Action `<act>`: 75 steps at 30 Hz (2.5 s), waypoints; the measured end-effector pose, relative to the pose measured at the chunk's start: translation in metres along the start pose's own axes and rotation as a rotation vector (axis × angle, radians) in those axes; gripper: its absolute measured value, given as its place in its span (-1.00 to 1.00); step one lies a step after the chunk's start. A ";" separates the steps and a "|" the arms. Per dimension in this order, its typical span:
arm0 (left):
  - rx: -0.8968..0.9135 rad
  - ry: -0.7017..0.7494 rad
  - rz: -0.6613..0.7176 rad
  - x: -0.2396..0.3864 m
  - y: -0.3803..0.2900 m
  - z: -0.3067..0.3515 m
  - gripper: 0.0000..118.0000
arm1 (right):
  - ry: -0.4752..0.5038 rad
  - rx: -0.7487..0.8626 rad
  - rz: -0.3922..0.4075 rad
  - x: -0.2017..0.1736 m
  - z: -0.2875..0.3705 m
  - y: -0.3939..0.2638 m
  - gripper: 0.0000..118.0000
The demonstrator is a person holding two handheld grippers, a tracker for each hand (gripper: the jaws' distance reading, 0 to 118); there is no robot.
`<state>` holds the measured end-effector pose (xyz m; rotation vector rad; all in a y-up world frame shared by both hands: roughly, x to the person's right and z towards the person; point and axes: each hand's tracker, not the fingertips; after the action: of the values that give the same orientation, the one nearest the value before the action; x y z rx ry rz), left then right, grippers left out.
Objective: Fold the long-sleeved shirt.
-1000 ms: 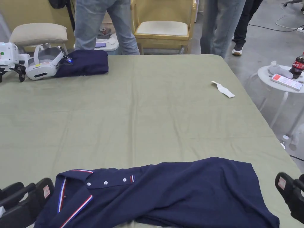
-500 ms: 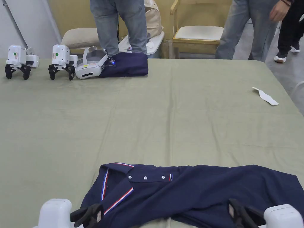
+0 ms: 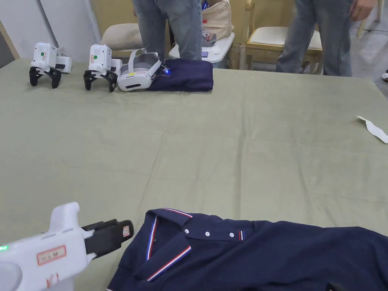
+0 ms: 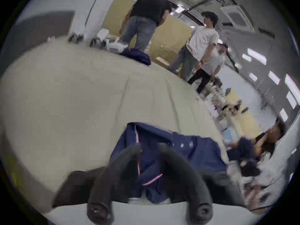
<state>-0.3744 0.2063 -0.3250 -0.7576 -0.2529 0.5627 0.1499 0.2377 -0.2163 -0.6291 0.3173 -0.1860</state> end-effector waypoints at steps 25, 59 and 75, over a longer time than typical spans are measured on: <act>-0.487 -0.457 0.260 -0.029 -0.017 -0.170 0.78 | 0.060 -0.146 0.012 -0.019 -0.039 -0.007 -0.99; -0.261 0.192 0.088 -0.054 0.050 -0.019 -0.65 | -0.038 -0.095 -0.032 0.015 -0.009 -0.005 -0.99; -0.452 0.223 0.022 0.075 0.108 -0.003 -0.64 | -0.004 -0.071 -0.091 0.022 0.016 -0.019 -0.99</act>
<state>-0.3537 0.3102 -0.4022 -1.2540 -0.1657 0.4404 0.1746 0.2259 -0.1980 -0.7148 0.2921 -0.2618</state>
